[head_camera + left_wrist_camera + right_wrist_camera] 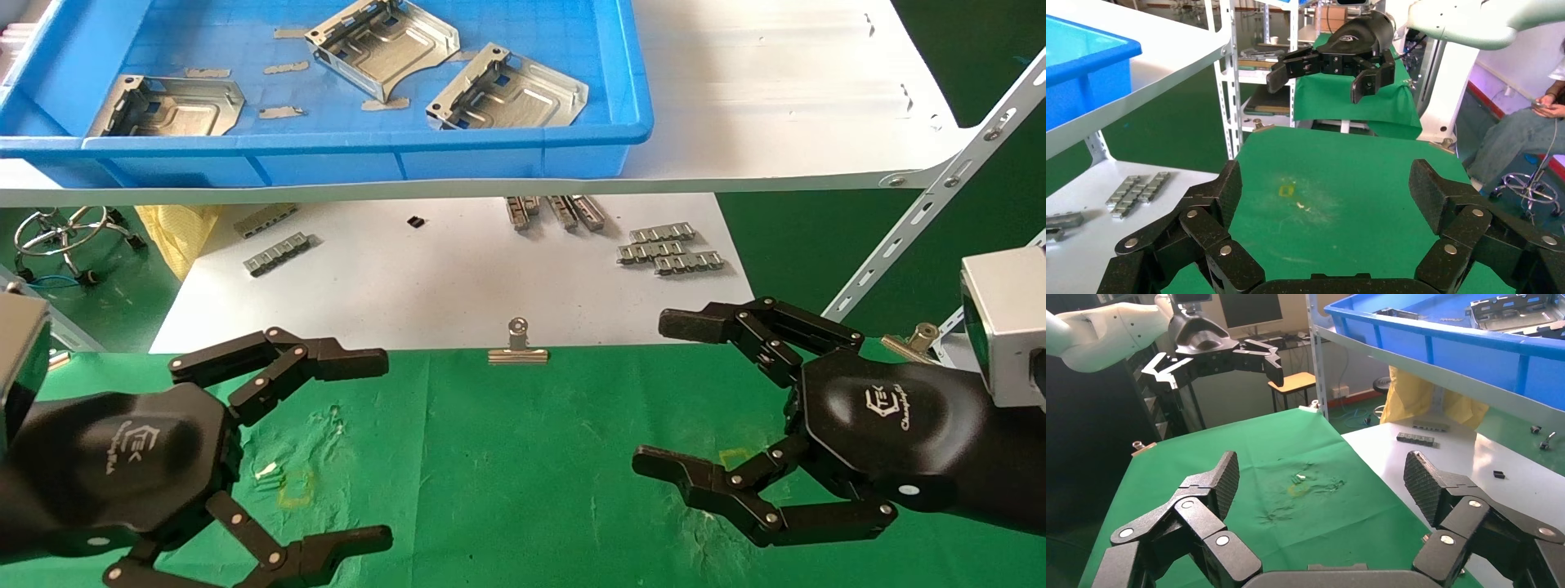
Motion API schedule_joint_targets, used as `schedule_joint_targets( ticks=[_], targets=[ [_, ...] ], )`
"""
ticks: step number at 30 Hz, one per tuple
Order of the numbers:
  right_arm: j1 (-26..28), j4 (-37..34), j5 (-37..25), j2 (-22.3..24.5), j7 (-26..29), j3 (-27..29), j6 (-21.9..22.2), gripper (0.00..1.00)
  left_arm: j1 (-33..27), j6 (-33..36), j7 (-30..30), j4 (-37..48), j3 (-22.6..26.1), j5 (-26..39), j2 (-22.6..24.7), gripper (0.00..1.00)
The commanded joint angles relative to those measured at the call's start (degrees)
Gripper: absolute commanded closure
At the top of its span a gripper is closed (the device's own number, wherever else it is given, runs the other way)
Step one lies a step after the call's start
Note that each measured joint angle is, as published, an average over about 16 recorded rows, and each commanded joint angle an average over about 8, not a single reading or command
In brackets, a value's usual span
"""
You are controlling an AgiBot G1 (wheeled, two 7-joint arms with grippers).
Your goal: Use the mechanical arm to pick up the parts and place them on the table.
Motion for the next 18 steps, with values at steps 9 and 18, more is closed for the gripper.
schedule_joint_targets(
  ticks=[9,18],
  targets=[
    [0.0,0.0,0.0,0.0,0.0,0.0,0.0,1.0,0.0,0.0,0.0,0.0,0.0,0.0,0.0,0.0],
    [0.0,0.0,0.0,0.0,0.0,0.0,0.0,1.0,0.0,0.0,0.0,0.0,0.0,0.0,0.0,0.0]
  ],
)
